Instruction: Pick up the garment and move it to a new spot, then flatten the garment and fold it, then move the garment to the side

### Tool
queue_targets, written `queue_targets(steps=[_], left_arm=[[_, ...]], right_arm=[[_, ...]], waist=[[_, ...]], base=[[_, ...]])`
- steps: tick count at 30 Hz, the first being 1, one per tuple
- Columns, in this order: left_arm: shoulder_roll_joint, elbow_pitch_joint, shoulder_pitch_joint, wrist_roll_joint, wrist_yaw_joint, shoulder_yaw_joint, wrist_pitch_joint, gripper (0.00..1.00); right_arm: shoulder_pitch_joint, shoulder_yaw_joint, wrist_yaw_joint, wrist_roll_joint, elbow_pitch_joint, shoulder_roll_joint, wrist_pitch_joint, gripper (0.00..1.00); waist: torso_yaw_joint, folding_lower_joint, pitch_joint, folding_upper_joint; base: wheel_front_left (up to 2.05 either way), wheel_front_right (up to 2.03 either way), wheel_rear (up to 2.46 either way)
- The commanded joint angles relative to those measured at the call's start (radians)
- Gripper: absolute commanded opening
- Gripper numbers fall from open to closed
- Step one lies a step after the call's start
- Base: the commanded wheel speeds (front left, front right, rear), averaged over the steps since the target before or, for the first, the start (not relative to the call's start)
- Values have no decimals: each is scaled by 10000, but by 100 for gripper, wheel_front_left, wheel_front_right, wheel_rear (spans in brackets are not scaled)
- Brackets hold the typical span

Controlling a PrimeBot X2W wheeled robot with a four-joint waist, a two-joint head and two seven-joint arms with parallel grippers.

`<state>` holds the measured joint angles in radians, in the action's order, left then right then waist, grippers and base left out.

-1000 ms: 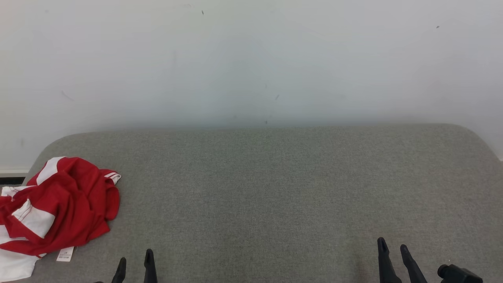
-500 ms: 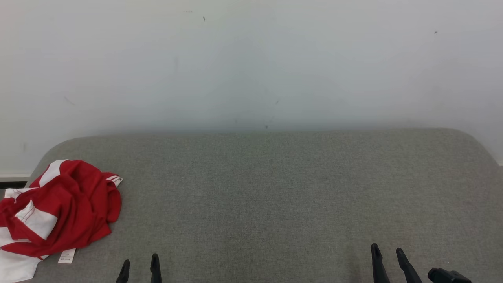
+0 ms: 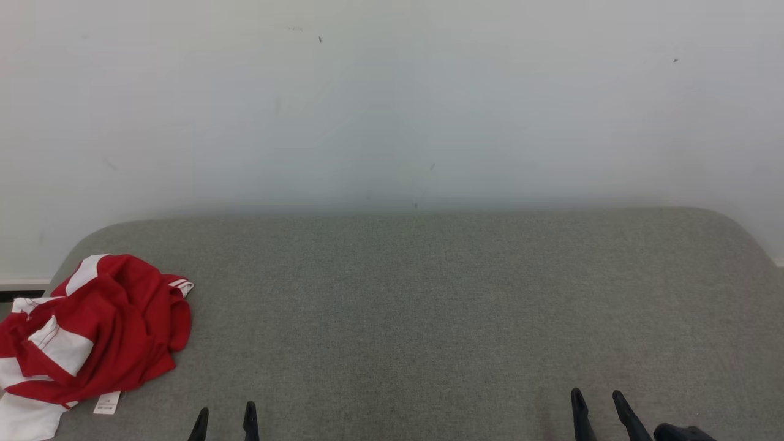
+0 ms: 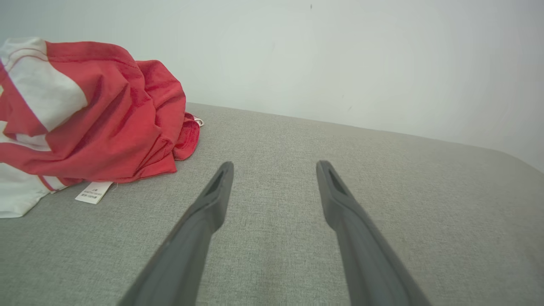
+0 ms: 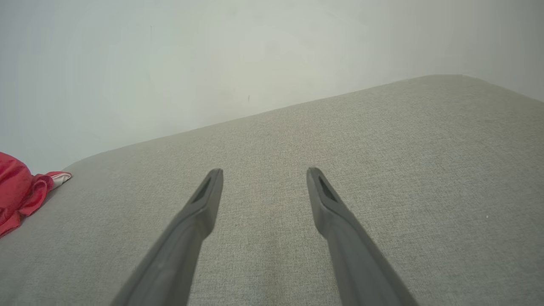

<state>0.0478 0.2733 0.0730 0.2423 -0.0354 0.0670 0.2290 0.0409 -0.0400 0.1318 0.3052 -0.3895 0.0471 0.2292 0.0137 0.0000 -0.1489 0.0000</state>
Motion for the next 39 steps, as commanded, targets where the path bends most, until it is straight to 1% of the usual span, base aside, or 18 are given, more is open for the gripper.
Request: queue_targets(steps=[1,10,17,24,31,35,39], left_arm=[[39,42,107,-190,40,29,108,100],[38,201,148,-142,25,104,270,100],[37,383,133,-307,74,194,386,100],[38,446,86,-60,144,187,371,100],[38,465,57,-92,170,203,371,100],[38,512,43,-133,116,252,371,100],[35,499,16,-355,182,220,371,100]], right_arm=[[63,-94,-18,-299,-15,45,76,100],[158,-232,-19,-965,3,48,174,100],[235,-207,-21,-1414,-30,49,249,100],[189,-130,-21,-1324,-102,48,266,100],[186,-123,-21,-1252,-133,46,273,100],[263,-67,-21,-1210,-127,46,282,100],[332,-17,-21,-1173,-105,45,288,100]], waist=[[6,0,-28,0],[18,0,-133,0],[16,0,-231,0],[8,0,-228,0],[16,0,-224,0],[136,0,-229,0],[401,0,-258,0]], base=[[0,0,0],[0,0,0],[0,0,0],[0,0,0],[0,0,0],[0,0,0],[0,0,0]])
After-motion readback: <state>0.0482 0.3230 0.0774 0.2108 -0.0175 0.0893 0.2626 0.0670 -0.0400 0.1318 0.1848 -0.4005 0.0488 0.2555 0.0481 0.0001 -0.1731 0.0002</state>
